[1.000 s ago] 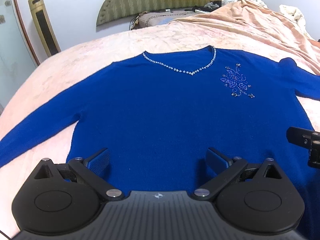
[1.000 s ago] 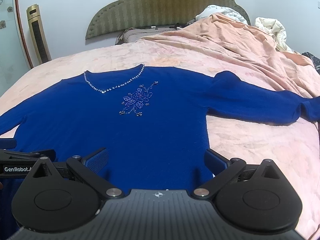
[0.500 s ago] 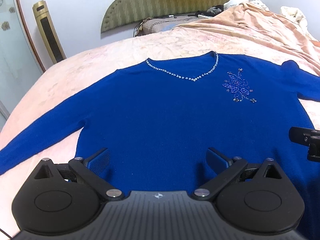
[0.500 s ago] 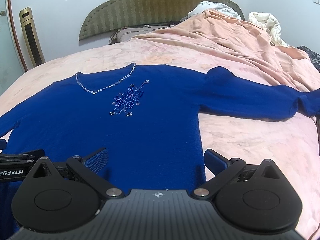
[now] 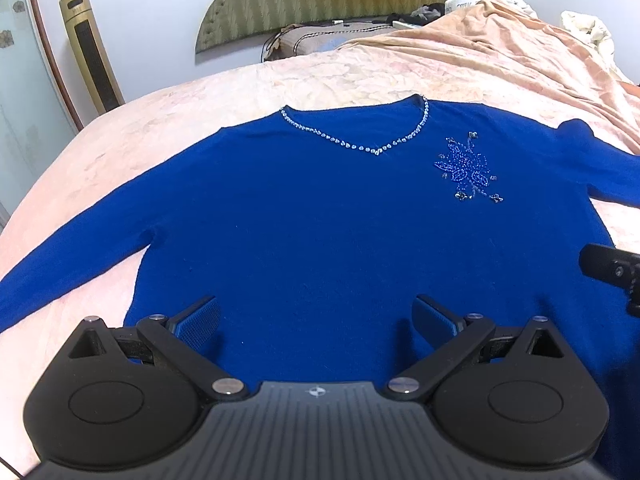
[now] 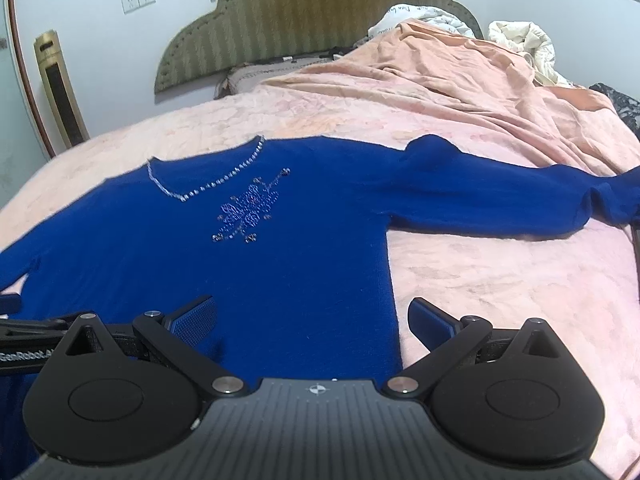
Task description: Fold small clothes
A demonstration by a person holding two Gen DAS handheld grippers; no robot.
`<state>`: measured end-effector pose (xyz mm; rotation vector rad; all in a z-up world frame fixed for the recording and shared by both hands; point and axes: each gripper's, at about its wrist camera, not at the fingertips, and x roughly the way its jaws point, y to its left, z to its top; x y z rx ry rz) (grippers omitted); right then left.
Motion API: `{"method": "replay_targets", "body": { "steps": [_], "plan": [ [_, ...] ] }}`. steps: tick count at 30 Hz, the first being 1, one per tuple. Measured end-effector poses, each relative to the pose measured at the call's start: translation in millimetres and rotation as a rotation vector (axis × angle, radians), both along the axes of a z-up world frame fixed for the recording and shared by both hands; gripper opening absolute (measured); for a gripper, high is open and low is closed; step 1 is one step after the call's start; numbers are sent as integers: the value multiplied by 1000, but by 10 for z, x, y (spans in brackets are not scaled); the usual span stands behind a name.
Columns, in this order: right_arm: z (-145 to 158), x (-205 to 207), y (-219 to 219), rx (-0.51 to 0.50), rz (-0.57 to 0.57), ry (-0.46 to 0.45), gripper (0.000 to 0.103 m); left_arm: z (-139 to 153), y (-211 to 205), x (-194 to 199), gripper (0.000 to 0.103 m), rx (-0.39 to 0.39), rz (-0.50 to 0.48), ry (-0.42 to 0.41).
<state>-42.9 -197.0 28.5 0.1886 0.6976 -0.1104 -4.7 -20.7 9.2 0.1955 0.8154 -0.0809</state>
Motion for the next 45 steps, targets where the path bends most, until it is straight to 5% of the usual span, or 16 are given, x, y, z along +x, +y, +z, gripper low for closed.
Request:
{"method": "replay_targets", "body": {
  "steps": [31,40,45],
  "plan": [
    [-30,-48,-151,65,15,-36,103,-41,-263,-7,103,45,-36,17],
    [-87,-76,-474,178,-11,-66,103,80,-513,-9,103,20,-111,-40],
    [-58,-121,-956,229,-125,-117,103,57,-606,18,103,13,-149,-20]
  ]
}}
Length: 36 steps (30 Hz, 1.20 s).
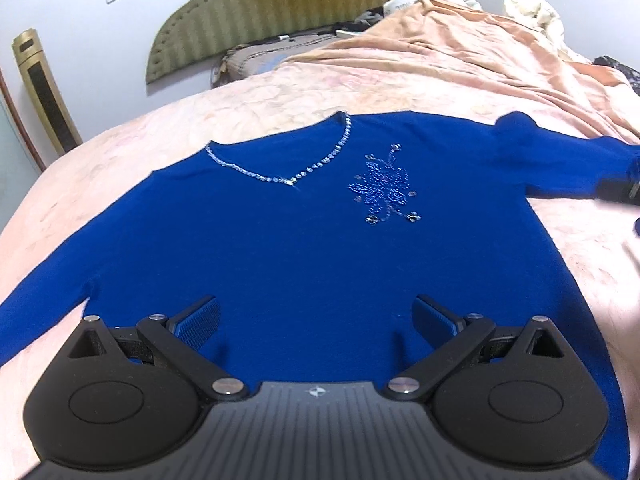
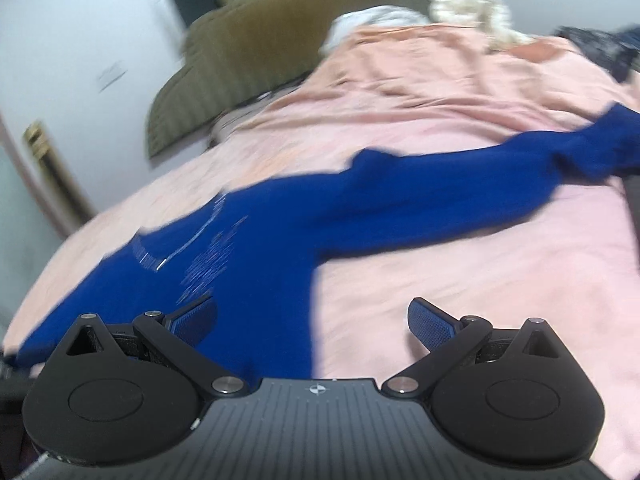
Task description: Fold small clothes
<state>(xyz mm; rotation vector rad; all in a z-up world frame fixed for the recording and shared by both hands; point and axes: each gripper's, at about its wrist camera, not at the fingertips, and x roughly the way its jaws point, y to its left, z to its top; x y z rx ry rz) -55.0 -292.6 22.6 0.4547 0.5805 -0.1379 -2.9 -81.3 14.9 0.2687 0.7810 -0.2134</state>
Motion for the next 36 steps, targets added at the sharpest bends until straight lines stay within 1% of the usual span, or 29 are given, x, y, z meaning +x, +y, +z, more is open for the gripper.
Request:
{"method": "replay_targets", "body": {
  "steps": [3,7,8,10,14,16,17,18,19,21,22,23,24,26,27,29,32,34,35,36],
  "plan": [
    [-12,-75,-517,98,-118,-33,103,-44,-27,25,103,3,-7,20],
    [-118,-226,-1236,265,-335,-107,103,-88,-56,57,103,11,-15,39],
    [-147,-251,-1388,290,-386,-129,102,-98,-66,61,103,15,-18,41],
    [-200,-244,-1634,309,-471,-147,102,-108,-76,58,103,24,-21,41],
    [-325,-149,-2032,390,-557,-202,102,-127,-75,63,103,41,-23,40],
    [-321,-63,-2154,385,-580,-215,96,-126,-60,68,103,43,-23,40],
    [-329,-26,-2195,388,-588,-214,90,-124,-49,71,103,44,-22,39],
    [-333,15,-2242,391,-596,-214,82,-122,-36,73,103,44,-20,37],
    [-335,54,-2276,396,-608,-207,76,-121,-28,78,103,45,-19,36],
    [-342,74,-2334,390,-628,-182,48,-123,-6,90,103,45,-16,36],
    [-335,97,-2345,372,-633,-167,41,-123,2,94,103,44,-16,37],
    [-311,121,-2357,352,-637,-153,26,-122,21,96,103,41,-14,39],
    [-290,136,-2358,320,-642,-135,12,-119,38,96,103,40,-13,40],
    [-195,86,-2315,258,-649,-122,11,-114,78,98,103,38,-10,41],
    [-132,83,-2293,210,-655,-119,9,-109,101,96,103,37,-7,40],
    [40,74,-2232,89,-670,-115,7,-106,149,100,103,32,2,39],
    [370,92,-2043,-105,-679,-127,7,-109,234,115,103,15,23,47],
    [598,213,-1746,-249,-600,-137,7,-109,279,122,103,6,34,55],
    [685,292,-1551,-313,-539,-145,7,-107,299,122,103,2,38,57],
    [739,363,-1387,-342,-473,-149,7,-104,313,118,103,0,38,58]
  ]
}}
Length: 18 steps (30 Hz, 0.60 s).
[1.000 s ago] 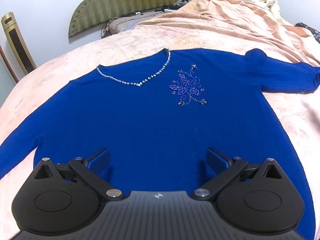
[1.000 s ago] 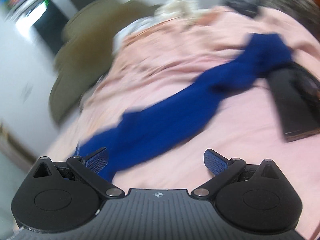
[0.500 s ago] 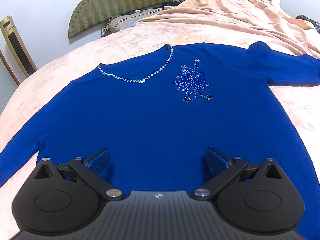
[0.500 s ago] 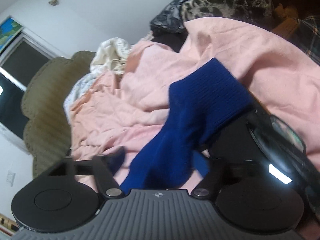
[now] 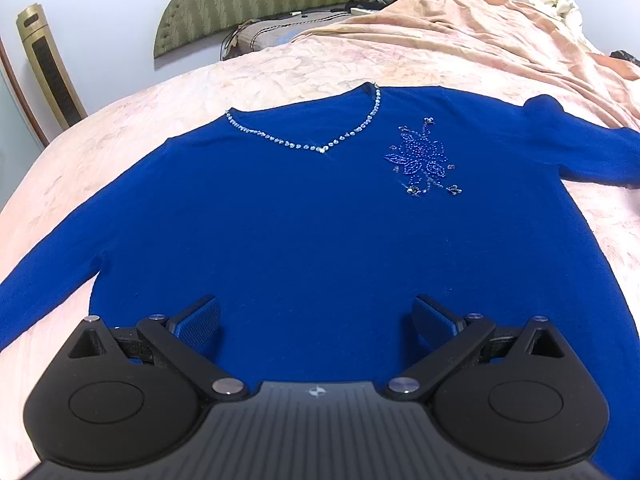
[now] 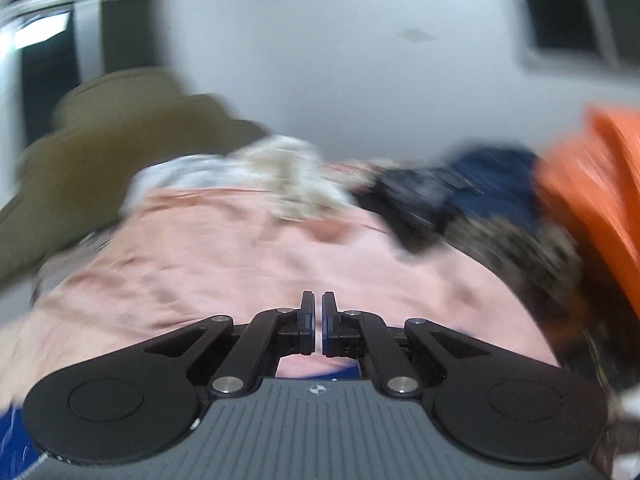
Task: Fold small clothes
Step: 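Grasp the sweater sleeve cuff with the right gripper and lift it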
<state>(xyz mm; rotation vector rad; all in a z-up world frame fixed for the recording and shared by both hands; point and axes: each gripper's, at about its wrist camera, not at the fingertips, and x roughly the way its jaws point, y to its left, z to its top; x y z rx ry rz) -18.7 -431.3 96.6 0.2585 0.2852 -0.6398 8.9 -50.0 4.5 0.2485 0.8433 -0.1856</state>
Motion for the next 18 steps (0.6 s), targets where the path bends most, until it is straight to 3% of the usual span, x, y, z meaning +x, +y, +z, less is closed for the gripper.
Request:
{"method": "replay_targets", "body": {
  "steps": [2,4,6,8,11,13,18],
  "plan": [
    [24,181,289,33,195,25,9,15,22,-15,103,2,-1,-4],
    [-73,285,455,156,287,2,20,33,49,-33,103,8,-3,-10],
    [-243,274,451,289,265,-28,70,45,92,-40,103,16,-3,-18],
    [-457,86,302,407,169,-105,84,47,135,-26,103,27,8,-28],
    [-691,-350,4,487,-58,-193,83,23,170,32,103,13,27,-12],
    [-799,-523,-212,543,-136,-215,83,1,166,65,103,-12,27,11],
    [-1121,-450,-640,801,-82,-252,81,-56,38,32,103,10,-5,31]
  ]
}}
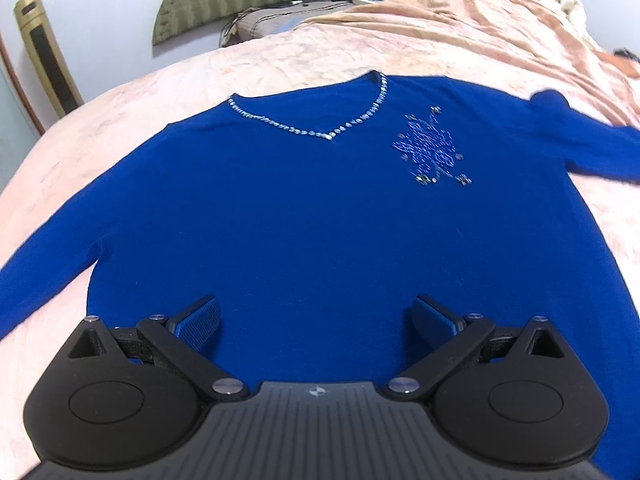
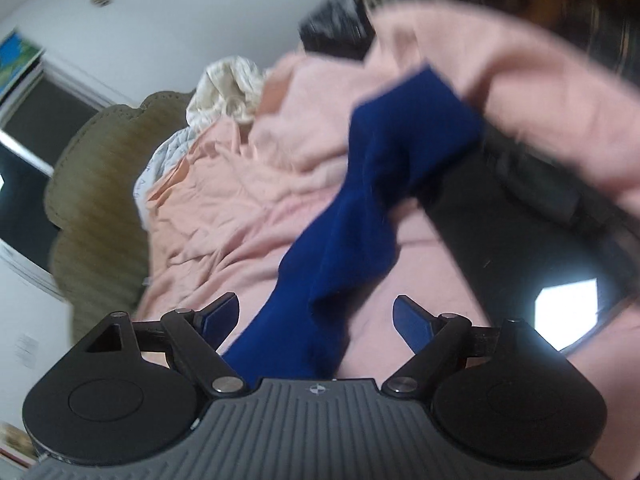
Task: Fold small clothes
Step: 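Grasp the sweater sleeve cuff with the right gripper and lift it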
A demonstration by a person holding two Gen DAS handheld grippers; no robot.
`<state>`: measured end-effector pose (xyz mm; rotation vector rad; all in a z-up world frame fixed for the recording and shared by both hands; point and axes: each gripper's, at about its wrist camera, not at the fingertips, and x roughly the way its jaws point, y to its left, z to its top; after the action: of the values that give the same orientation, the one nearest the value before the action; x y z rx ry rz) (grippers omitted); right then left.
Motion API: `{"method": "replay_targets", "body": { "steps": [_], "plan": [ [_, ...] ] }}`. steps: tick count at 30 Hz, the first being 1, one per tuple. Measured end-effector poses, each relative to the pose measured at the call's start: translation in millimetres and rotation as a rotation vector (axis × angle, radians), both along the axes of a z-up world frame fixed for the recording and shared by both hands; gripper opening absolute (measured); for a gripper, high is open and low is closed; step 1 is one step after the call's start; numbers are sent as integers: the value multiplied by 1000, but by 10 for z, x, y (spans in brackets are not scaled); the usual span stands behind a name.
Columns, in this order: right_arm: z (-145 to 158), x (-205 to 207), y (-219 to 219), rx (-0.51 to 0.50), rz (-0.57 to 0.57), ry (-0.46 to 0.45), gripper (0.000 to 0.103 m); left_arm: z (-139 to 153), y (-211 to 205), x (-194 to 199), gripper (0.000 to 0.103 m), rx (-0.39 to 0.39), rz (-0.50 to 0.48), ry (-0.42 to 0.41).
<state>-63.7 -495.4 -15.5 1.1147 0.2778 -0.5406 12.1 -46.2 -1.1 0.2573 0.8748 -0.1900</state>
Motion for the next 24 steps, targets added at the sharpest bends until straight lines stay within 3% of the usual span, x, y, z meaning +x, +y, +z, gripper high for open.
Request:
{"method": "replay_targets", "body": {
  "steps": [4,7,10,12,14,15,18,21,22,23,24],
  "plan": [
    [-2,234,-126,-29,-22,-25,77,10,-23,-31,103,44,-5,-25],
    [22,306,-286,-28,-100,-47,67,31,38,1,103,33,13,-20],
    [82,360,-510,-73,-181,4,56,32,107,25,103,20,24,-15],
    [113,405,-618,-92,-175,53,13,25,144,34,103,18,28,-11],
    [224,453,-609,-143,-158,91,13,26,193,29,103,11,33,-12],
    [355,483,-531,-221,-137,105,13,26,213,28,103,8,37,-13],
    [804,637,-37,-523,-51,167,13,26,281,27,103,-8,51,-5],
    [1165,931,762,-831,161,173,13,31,336,5,103,-22,59,-1],
    [1219,1040,1058,-907,285,162,17,36,353,-4,103,-24,61,-1],
    [1229,1153,1354,-946,449,145,31,47,373,-18,103,-25,60,-3],
    [1214,1240,1570,-929,609,126,51,61,401,-34,103,-24,60,-9]
  ]
}}
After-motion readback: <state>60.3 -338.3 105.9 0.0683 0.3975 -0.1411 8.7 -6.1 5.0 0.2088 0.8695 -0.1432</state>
